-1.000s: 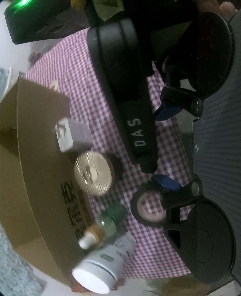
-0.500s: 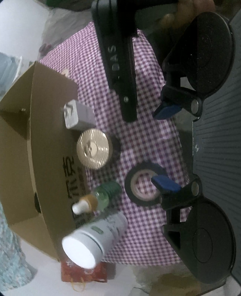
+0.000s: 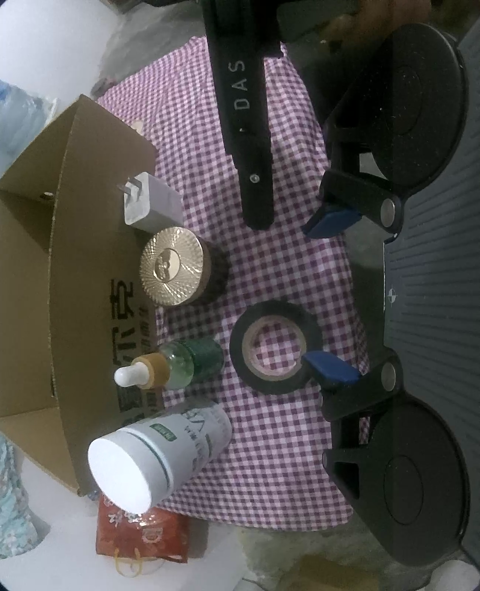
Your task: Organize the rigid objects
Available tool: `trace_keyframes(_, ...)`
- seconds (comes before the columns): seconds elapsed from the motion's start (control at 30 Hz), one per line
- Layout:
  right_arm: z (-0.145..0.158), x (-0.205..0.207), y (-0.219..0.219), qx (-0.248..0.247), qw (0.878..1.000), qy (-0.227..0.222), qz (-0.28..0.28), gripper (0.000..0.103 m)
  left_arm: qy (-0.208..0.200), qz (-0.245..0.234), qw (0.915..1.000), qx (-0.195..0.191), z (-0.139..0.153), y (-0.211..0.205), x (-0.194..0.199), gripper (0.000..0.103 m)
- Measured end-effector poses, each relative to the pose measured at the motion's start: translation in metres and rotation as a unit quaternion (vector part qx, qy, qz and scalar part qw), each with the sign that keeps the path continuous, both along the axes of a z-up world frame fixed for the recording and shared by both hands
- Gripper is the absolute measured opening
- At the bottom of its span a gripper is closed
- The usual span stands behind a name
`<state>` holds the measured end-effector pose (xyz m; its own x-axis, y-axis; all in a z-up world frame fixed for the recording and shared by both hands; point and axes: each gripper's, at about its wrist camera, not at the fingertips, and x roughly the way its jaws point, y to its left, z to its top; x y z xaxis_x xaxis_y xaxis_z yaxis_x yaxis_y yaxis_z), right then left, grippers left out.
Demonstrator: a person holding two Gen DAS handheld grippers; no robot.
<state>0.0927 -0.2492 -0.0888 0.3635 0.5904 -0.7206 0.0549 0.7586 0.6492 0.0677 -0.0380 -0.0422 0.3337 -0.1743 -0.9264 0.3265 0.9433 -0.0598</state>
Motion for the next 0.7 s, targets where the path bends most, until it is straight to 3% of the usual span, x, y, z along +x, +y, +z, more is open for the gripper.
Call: trace_keyframes(0.7,-0.006,0.03,0.064,-0.006,0.998,-0.009,0.065,0.036,-0.023,0.021,0.9979,0.057,-0.02,0.006,0.015,0.066)
